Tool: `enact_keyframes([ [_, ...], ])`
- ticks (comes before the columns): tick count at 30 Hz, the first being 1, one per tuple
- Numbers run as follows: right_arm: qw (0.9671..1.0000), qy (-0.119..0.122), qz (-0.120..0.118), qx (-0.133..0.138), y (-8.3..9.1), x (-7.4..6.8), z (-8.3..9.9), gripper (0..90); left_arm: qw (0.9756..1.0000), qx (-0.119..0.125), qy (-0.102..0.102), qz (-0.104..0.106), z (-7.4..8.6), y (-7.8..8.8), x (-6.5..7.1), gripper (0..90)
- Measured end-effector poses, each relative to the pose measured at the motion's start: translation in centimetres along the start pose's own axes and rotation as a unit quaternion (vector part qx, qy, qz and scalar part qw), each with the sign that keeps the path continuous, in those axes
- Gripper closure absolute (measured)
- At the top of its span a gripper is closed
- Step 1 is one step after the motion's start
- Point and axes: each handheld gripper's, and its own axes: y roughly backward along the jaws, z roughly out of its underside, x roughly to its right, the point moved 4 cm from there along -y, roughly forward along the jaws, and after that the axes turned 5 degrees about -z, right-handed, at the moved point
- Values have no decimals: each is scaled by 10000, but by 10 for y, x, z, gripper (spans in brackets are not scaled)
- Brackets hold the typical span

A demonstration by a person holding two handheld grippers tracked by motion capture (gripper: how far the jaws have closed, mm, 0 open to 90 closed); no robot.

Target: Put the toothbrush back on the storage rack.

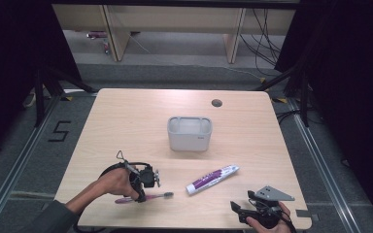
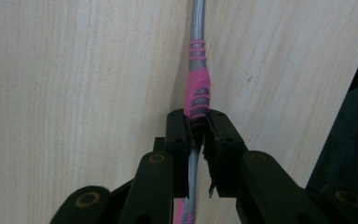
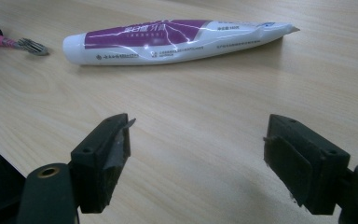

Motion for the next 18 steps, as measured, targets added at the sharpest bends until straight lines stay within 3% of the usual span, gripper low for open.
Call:
enact_keyframes([
  [6, 10000, -78, -38, 13, 0, -1, 0, 232, 9998, -69, 104, 176, -1, 0, -2, 790],
  [8, 10000, -52, -40, 30, 0, 0, 0, 232, 9994, -201, 109, 253, -2, 0, -2, 791],
  [14, 9999, -140, -88, 29, 0, -2, 0, 232, 9990, -338, 191, 230, -6, -1, -3, 790],
  [15, 9999, 75, -51, 72, 0, 2, -1, 232, 9991, -331, 193, 174, -7, -1, -4, 792],
  [18, 9999, 107, 27, 32, 2, 2, -1, 232, 9994, -241, 236, 109, -6, -1, -3, 795],
])
